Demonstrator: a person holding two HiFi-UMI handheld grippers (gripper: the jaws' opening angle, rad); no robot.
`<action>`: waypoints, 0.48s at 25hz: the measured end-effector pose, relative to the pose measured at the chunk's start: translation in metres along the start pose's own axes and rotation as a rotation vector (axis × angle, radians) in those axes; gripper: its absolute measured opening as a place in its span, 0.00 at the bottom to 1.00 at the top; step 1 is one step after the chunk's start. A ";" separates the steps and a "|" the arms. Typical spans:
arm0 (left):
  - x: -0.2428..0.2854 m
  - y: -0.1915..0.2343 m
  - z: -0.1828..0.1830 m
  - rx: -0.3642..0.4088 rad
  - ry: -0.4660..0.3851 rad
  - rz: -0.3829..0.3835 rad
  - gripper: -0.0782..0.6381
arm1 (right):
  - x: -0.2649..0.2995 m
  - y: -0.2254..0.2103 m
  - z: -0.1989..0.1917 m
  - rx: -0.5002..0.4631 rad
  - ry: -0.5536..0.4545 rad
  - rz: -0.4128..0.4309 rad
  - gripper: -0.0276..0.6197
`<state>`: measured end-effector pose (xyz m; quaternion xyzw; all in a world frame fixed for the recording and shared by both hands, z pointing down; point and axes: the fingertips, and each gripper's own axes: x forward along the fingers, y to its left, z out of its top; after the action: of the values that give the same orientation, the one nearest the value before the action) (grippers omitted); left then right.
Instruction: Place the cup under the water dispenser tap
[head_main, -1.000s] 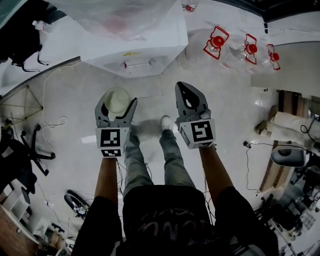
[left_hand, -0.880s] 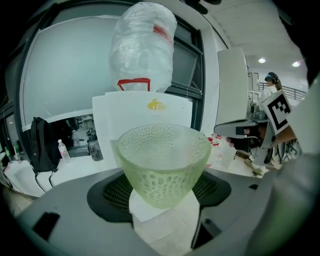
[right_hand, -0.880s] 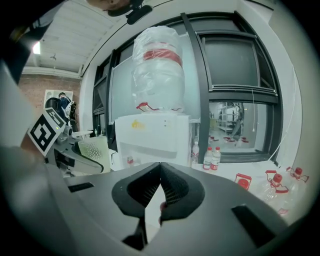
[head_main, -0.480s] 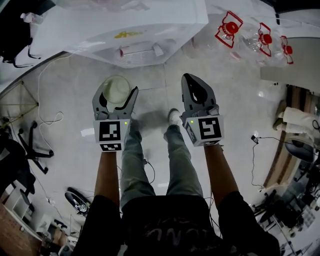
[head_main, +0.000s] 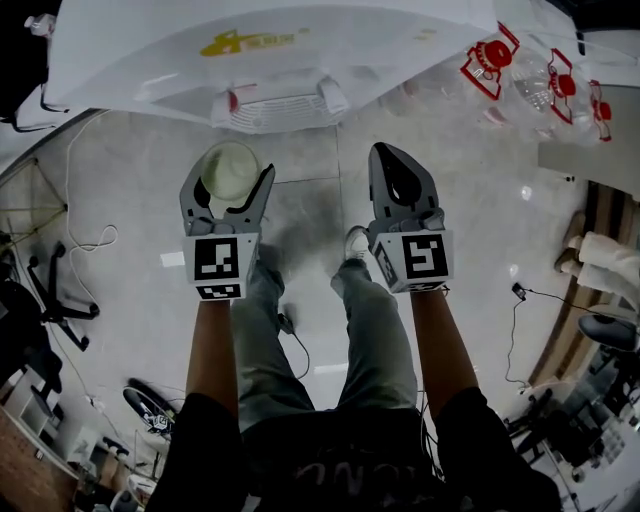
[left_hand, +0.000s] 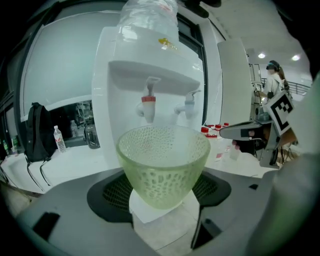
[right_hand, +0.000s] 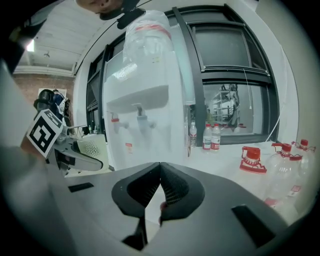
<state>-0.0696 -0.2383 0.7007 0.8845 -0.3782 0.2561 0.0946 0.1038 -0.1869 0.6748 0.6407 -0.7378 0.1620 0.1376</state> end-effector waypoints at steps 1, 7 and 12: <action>0.005 0.001 -0.005 -0.002 -0.001 0.000 0.62 | 0.005 -0.002 -0.003 0.009 -0.010 -0.004 0.07; 0.035 0.008 -0.026 -0.002 -0.017 0.006 0.62 | 0.029 -0.006 -0.027 0.006 -0.032 -0.009 0.07; 0.055 0.011 -0.035 0.004 -0.028 0.014 0.62 | 0.041 -0.009 -0.047 -0.008 -0.029 -0.008 0.07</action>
<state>-0.0586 -0.2671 0.7594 0.8856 -0.3851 0.2451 0.0856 0.1066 -0.2056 0.7350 0.6455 -0.7376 0.1493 0.1301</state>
